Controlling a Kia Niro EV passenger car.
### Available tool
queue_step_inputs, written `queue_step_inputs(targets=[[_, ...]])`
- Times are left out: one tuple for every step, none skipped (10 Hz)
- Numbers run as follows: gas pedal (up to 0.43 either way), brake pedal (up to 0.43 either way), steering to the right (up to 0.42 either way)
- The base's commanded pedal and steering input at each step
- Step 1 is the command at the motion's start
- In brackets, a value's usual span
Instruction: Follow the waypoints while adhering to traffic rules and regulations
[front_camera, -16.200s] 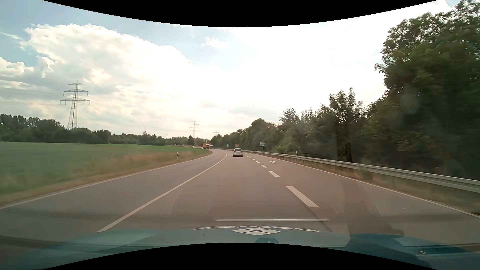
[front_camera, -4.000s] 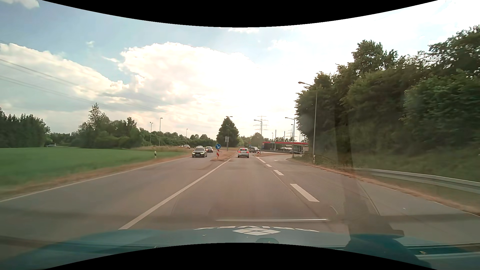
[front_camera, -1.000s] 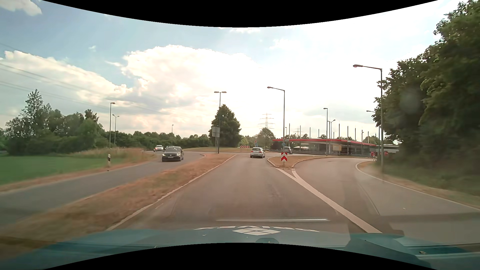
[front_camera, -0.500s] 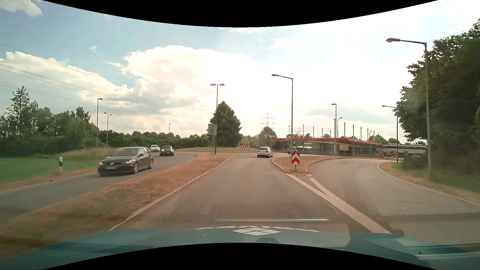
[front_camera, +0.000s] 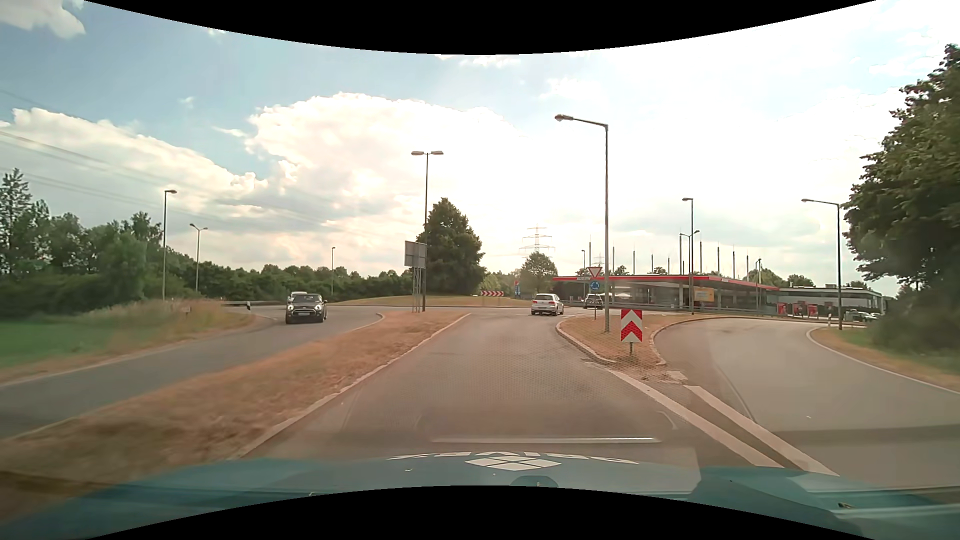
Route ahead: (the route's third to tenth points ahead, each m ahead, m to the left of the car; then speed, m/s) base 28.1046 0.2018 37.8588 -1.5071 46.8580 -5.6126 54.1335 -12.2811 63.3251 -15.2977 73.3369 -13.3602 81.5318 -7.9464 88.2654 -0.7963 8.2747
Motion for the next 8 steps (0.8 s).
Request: queue_step_inputs(targets=[[0.13,0.0,-0.004],[0.138,0.0,-0.004],[0.15,0.0,-0.004],[0.15,0.0,-0.004],[0.15,0.0,-0.004],[0.15,0.0,-0.004],[0.15,0.0,-0.004],[0.15,0.0,-0.003]])
